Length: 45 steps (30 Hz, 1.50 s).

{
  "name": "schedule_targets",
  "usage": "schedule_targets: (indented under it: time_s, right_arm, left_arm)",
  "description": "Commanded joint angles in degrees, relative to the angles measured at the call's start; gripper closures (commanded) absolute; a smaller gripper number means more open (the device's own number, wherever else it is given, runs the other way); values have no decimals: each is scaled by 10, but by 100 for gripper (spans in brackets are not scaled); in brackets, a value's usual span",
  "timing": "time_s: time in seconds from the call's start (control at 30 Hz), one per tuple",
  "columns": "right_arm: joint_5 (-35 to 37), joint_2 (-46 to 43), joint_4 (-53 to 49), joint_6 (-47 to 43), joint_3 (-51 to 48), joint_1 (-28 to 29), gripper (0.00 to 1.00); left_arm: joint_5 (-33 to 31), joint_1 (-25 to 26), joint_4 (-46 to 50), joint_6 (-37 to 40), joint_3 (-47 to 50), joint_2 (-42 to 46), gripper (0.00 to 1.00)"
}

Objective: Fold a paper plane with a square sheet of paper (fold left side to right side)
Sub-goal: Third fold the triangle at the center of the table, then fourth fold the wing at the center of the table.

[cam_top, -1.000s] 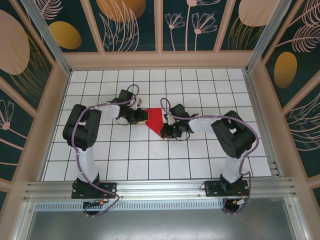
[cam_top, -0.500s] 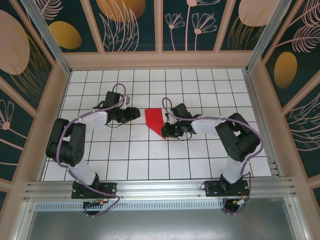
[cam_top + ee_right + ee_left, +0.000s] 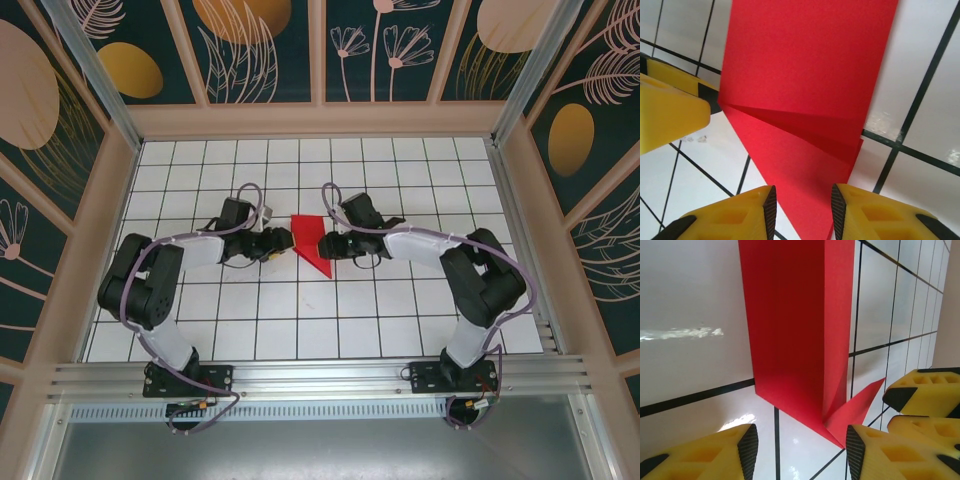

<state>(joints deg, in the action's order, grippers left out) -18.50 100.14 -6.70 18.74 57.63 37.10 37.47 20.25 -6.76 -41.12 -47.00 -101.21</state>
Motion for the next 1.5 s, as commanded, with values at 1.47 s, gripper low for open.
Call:
schedule_targets:
  time_s: [1.47]
  right_arm:
    - [285,68,-11,-118,41,144,53]
  left_arm:
    - [23,21,-13,-55,-111,-60,56]
